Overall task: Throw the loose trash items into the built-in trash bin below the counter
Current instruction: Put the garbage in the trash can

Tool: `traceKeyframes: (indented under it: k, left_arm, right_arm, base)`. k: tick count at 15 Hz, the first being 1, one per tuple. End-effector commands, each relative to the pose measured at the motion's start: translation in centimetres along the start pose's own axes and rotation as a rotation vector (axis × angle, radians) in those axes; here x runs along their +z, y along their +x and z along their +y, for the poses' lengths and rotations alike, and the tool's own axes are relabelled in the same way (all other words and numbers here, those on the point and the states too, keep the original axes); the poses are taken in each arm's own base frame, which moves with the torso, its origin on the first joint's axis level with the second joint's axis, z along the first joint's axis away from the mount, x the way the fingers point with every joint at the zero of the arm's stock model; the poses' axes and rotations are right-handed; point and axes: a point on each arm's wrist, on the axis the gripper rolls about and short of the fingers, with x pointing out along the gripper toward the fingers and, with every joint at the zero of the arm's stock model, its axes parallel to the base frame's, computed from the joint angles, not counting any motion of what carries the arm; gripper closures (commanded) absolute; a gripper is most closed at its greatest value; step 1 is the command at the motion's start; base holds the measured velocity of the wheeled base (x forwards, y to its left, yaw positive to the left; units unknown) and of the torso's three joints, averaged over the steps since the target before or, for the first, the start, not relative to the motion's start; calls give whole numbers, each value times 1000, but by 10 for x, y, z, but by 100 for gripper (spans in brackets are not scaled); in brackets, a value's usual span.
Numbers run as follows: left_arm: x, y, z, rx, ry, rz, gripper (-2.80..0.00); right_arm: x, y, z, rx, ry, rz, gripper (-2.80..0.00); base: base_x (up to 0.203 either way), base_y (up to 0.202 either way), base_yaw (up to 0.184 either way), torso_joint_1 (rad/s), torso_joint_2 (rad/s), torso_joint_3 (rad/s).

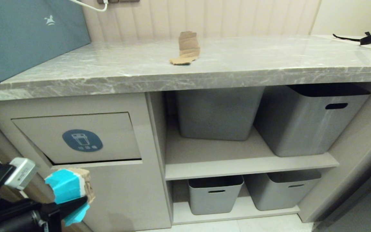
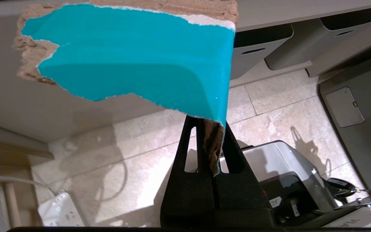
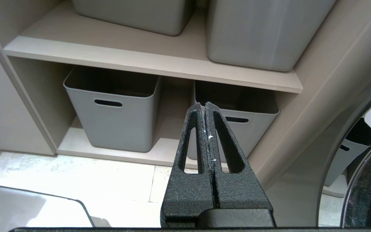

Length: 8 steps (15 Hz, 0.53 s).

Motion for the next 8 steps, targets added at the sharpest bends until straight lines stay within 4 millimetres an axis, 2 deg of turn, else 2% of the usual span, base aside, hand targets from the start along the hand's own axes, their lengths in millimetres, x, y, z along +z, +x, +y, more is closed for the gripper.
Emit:
traceKeyframes:
  k: [1, 5, 8]
  left_arm:
    - [-2, 6, 1, 3, -24, 29, 0]
    - [0, 14, 3, 9, -102, 43, 0]
    - [10, 33, 6, 3, -131, -33, 0]
  right_arm:
    - [0, 0, 0, 2, -1, 3, 0]
    - [0, 0, 0, 1, 6, 1, 0]
    - [0, 0, 0, 2, 7, 3, 0]
  base:
    - [0, 0, 0, -13, 66, 45]
    - [0, 0, 0, -1, 8, 9]
    - [0, 0, 0, 0, 0, 0]
